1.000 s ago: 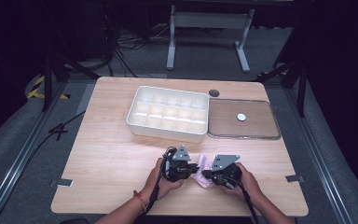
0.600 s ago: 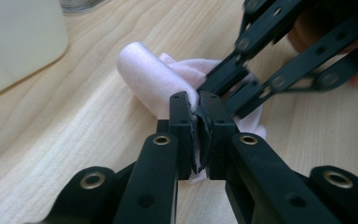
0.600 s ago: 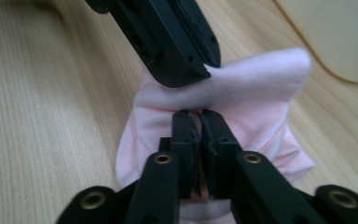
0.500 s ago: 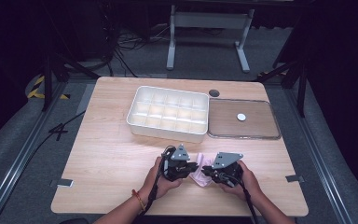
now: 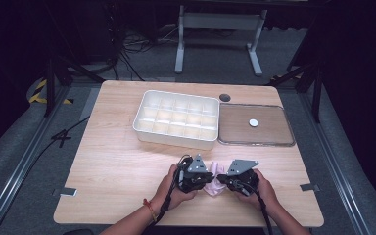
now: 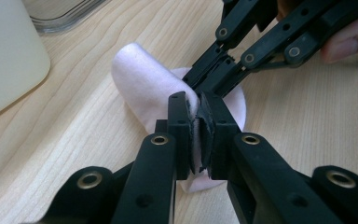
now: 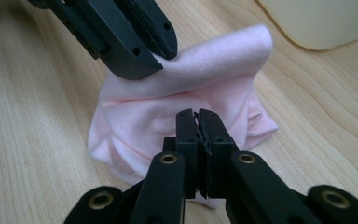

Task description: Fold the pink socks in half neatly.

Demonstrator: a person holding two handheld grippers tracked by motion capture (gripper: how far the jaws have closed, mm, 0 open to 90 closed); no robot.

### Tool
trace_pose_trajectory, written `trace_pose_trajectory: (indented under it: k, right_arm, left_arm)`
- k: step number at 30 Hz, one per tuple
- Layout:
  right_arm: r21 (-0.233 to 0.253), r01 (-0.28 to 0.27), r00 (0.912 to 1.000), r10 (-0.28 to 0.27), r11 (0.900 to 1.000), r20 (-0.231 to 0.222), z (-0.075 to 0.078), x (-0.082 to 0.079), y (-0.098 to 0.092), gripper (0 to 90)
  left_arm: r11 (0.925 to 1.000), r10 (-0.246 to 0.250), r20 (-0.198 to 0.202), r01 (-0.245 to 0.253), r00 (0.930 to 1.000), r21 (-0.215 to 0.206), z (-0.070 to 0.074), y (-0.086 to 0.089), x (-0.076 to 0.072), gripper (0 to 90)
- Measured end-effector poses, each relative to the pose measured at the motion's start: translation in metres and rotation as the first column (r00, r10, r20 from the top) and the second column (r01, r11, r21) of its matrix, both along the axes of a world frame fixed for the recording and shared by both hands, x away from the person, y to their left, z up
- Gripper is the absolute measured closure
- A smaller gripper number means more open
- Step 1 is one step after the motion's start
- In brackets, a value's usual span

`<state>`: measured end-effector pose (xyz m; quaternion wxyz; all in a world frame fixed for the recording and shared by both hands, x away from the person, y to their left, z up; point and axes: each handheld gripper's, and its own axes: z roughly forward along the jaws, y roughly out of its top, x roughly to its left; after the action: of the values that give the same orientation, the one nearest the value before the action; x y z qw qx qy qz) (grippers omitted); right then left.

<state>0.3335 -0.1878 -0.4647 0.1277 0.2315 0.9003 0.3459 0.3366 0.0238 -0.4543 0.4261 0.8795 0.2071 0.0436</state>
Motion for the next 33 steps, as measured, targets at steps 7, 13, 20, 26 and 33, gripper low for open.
trace_pose_trajectory:
  k: [7,13,20,26,33]
  right_arm:
    - [0.003,-0.007,0.9999,0.007,1.000,0.015,-0.001,-0.001,0.003,87.1]
    - [0.016,0.000,0.9997,-0.001,1.000,0.026,0.007,-0.002,-0.004,79.1]
    - [0.003,0.044,0.9990,-0.044,0.999,0.006,0.007,0.004,-0.013,81.9]
    - [0.000,0.037,0.9989,-0.037,0.999,-0.028,-0.001,0.008,-0.012,86.5]
    - [0.026,0.032,0.9987,-0.031,0.999,-0.040,-0.004,0.010,-0.015,86.2]
  left_arm:
    - [0.9999,-0.004,-0.004,0.004,1.0000,-0.016,0.003,-0.001,0.003,83.5]
    - [0.9996,-0.028,-0.003,0.028,0.9996,0.007,0.001,-0.005,0.000,84.2]
    - [0.9994,-0.032,-0.012,0.032,0.9994,-0.013,-0.001,-0.006,0.003,84.1]
    - [0.9978,-0.065,-0.007,0.065,0.9979,-0.015,-0.002,-0.013,0.002,83.4]
    - [0.9975,-0.070,0.001,0.070,0.9976,0.008,-0.008,-0.019,0.000,82.1]
